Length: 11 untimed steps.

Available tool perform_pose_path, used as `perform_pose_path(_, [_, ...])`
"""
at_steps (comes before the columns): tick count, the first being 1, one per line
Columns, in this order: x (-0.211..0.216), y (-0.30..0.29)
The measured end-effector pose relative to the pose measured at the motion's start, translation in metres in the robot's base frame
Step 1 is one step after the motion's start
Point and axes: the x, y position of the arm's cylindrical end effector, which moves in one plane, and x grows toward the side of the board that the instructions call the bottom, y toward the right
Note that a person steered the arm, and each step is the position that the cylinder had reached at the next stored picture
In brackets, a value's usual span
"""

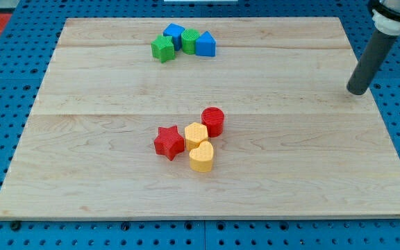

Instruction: Push the red circle to the red star

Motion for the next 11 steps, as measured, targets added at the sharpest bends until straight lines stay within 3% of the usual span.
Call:
perform_pose_path(1, [-0.013,-0.056])
perform_pose_path(4, [-0.021,-0.106])
perform_pose_path(6, [-0.020,-0.102])
perform_pose_path(8, [0.001,-0.150])
perform_pose_path(9, [0.034,-0.172])
perform_pose_path(11, [0.054,-0.260])
